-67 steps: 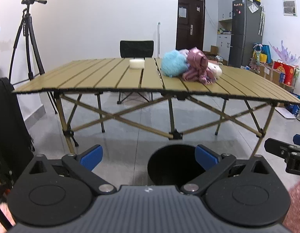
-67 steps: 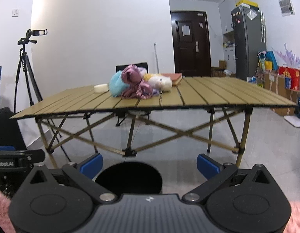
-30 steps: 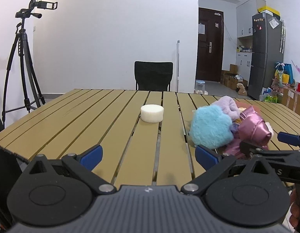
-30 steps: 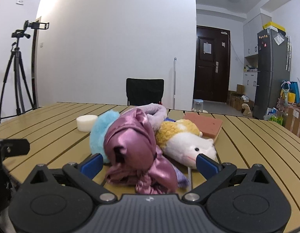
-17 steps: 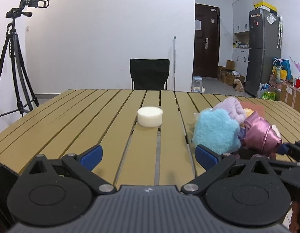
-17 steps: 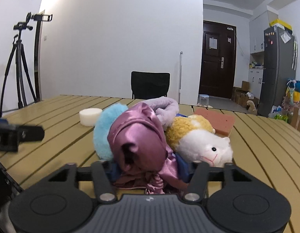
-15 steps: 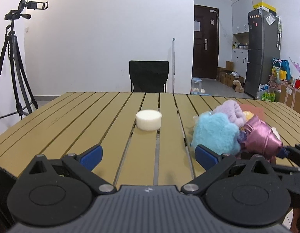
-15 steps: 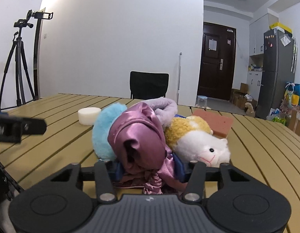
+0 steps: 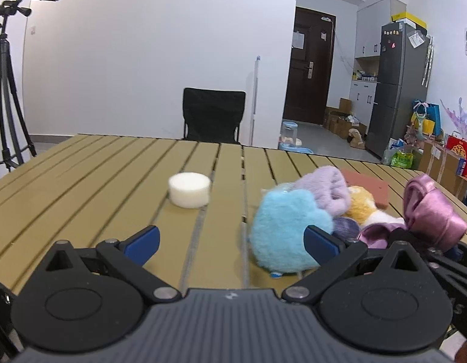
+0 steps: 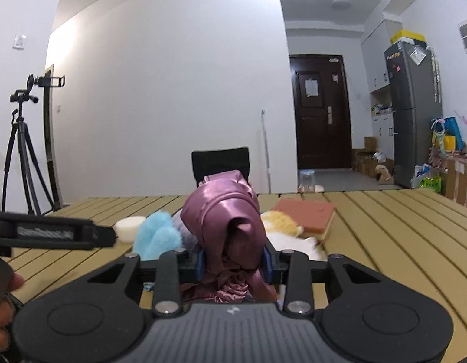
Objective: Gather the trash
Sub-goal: 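Grasp the blue fluffy heart plush with the left tool while the right tool holds the pink cloth, then lift both held items off the table and carry them toward the black bin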
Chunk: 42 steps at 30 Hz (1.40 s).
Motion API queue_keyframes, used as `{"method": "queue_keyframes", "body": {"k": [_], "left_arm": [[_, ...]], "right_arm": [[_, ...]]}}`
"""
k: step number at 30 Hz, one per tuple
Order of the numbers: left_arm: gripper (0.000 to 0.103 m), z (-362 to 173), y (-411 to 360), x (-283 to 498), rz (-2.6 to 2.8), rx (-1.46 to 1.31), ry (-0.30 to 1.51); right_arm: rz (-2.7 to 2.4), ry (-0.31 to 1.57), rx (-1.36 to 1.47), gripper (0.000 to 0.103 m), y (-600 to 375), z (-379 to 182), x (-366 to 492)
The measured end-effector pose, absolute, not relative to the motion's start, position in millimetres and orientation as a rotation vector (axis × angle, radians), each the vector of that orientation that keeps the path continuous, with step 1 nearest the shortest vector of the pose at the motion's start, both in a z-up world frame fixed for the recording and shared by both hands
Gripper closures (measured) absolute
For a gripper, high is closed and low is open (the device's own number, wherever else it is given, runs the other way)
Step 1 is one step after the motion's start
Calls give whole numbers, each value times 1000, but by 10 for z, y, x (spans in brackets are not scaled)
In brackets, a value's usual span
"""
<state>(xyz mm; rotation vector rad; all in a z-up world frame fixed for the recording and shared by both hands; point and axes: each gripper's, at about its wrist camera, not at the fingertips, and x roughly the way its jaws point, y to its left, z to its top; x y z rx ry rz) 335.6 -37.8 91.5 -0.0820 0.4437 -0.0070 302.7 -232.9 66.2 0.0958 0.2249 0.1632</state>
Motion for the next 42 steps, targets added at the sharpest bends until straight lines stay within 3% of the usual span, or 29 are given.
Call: {"method": "queue_keyframes", "body": {"k": [13,30,32,37,42], "left_arm": [[0,824,-720,3648,-55,-93,471],[0,544,-615,4179,-85,-283,597],[7,514,-598,4205,-84,-297,608],[39,484,-609,4178,-92,-286,606],[43,485,-613,4087,-101,-273,585]], "right_arm": [[81,181,224,71,-3017,714,2891],[20,201,246,71,-3322,647,2875],[26,200,242,71,-3297,655,2872],[35,197,239,71,-3295,677,2886],[42,197,238,71,-3336,663,2857]]}}
